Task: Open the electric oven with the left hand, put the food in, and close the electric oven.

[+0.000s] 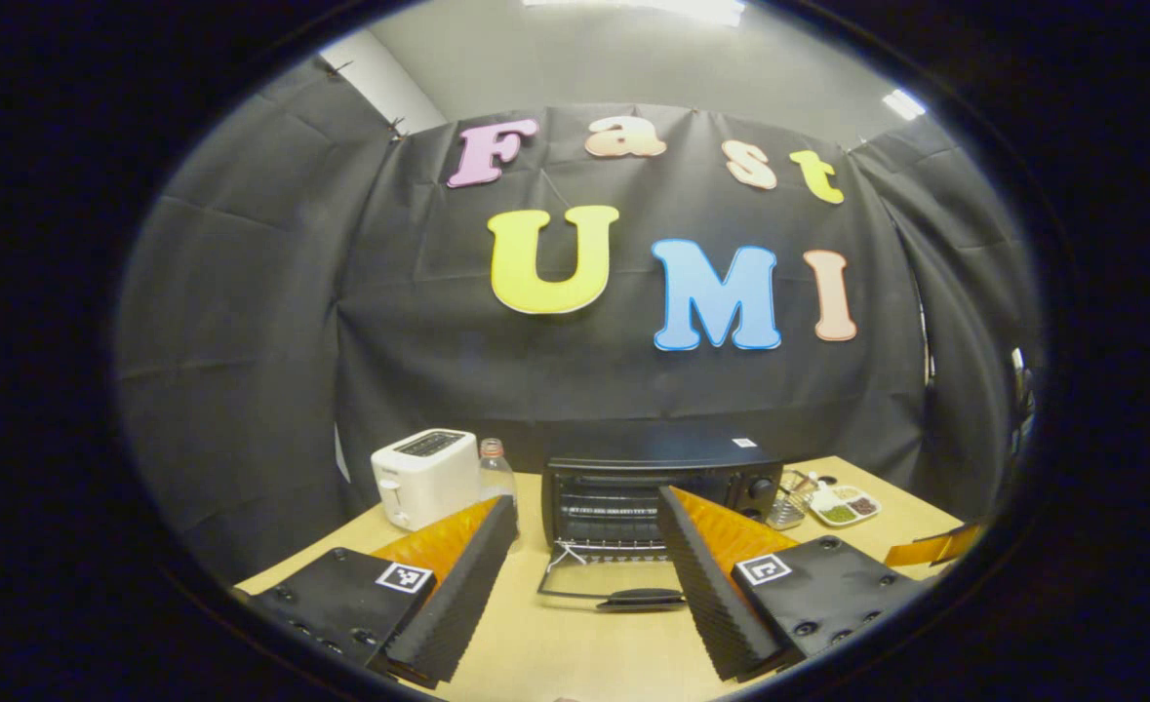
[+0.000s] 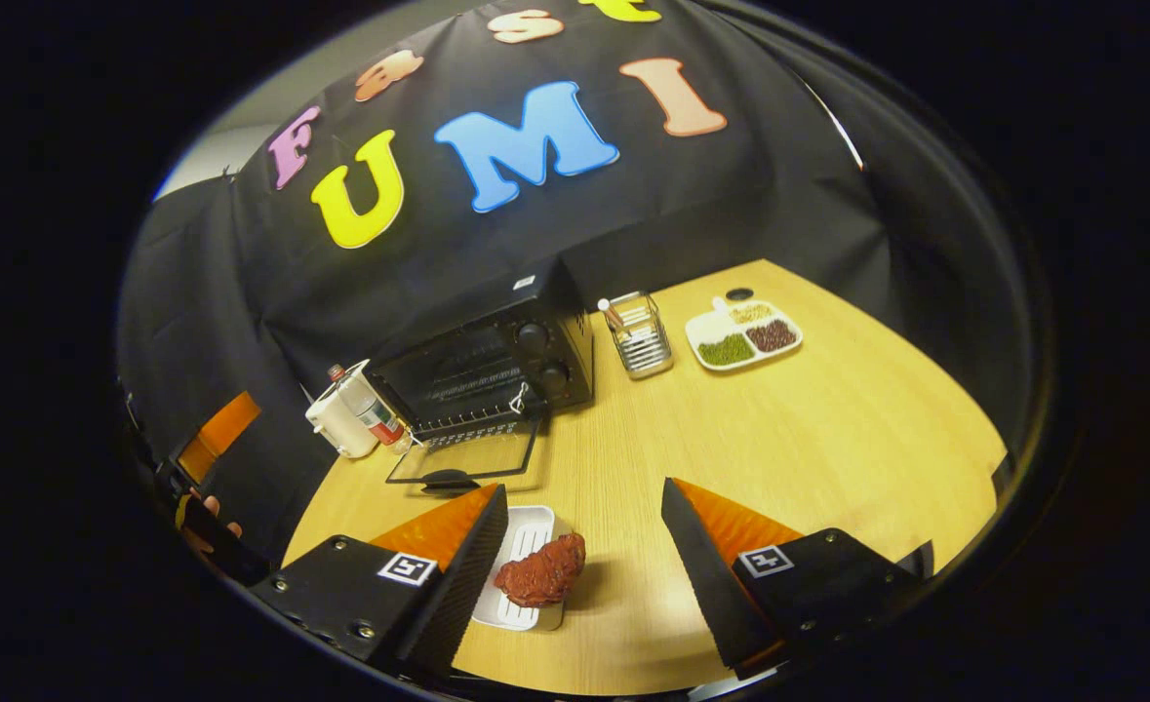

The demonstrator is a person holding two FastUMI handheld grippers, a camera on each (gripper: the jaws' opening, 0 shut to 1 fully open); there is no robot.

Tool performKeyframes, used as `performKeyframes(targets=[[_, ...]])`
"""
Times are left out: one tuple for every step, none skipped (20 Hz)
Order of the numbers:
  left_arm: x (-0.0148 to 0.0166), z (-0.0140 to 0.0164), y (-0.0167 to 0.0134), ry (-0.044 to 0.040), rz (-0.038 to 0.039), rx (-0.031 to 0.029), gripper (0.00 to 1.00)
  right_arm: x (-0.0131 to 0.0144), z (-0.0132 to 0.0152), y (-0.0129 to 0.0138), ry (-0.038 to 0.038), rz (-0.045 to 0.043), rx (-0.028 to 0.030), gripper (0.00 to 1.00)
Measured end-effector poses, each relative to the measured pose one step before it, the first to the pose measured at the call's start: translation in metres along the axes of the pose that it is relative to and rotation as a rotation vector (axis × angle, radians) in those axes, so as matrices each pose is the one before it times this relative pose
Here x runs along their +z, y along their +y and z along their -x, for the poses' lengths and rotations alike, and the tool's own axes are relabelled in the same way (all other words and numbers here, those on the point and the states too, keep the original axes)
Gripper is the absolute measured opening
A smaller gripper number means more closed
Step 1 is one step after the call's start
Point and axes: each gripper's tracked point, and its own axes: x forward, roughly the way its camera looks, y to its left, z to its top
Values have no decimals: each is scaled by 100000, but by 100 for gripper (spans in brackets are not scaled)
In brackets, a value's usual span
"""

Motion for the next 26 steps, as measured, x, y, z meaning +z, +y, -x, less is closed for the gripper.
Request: performKeyframes(targets=[[331, 397, 613, -493, -376, 1258, 97, -852, -500, -30, 2922, -3369, 1200, 96], [139, 267, 399, -367, -610, 1079, 97, -770, -397, 142, 3701, -3993, 1798, 96], [233, 162, 515, -577, -803, 1176, 100, -702, -550, 109, 2816, -3517, 1657, 96], [176, 120, 444, -338, -537, 1091, 100, -658, -536, -7, 2742, -2458, 953, 96], [82, 20, 428, 84, -15, 941, 100, -667, -413, -46, 2628, -2154, 441, 96], [145, 128, 352, -189, 350, 829, 100, -352, -261, -9, 1600, -1766, 216, 96], [282, 66, 348, -173, 376, 831, 100, -463, -400, -44, 1574, -1863, 297, 96], [88, 182, 242, -376, 154, 536, 100, -658, -241, -88, 2012, -2110, 459, 96], [228, 49, 215, -403, -266, 482, 100, -547, 46, 294, 2803, -2297, 1119, 95], [54, 65, 249, -328, -626, 572, 100, -603, -385, 58, 2238, -1771, 828, 96], [144, 28, 169, -256, -524, 322, 100, -386, -228, 66, 1549, -1704, 873, 96], [-78, 45, 100, -91, -277, 433, 100, -337, -694, 69, 1668, -1872, 825, 91], [30, -1, 85, 116, 101, 283, 97, -709, 67, 341, 2192, -2501, 1858, 84], [-74, 29, 44, 210, 357, 176, 97, -402, -247, 124, 1852, -2180, 1116, 84], [-51, -8, -23, 331, 215, 102, 97, -214, -172, 72, 572, -2109, 661, 84], [-193, 32, 124, 144, -246, 301, 100, 27, -352, -643, -412, -1090, -2395, 80], [-98, -74, 117, 3, -674, 358, 100, -75, 222, -153, 49, -544, -711, 35], [-142, -73, -10, 121, -615, 48, 100, -418, -16, 261, 2003, -617, 1454, 44], [-145, 12, -60, 147, -302, -98, 100, -363, -17, 158, 1233, -285, 1168, 44], [-143, 9, -47, 407, -84, -219, 100, -261, -773, -431, -2252, -690, -1812, 44], [-129, -19, 26, 260, 133, 112, 97, 886, 1080, 100, -206, -1394, 528, 20], [-95, -95, 161, 24, 400, 296, 100, -123, -484, 281, 527, 194, 1007, 21], [51, 6, 60, -172, 572, 28, 100, -121, 542, 379, -967, 787, 1724, 21], [-189, 6, -34, 403, 254, -233, 100, 728, -461, 161, -1374, 1252, -830, 16], [-168, -157, 39, 179, -199, -151, 97, -84, 622, 257, -12, 2793, 307, 11], [-111, -264, 97, 131, -57, 36, 100, 207, 158, 36, -204, 2660, -1580, 11]])
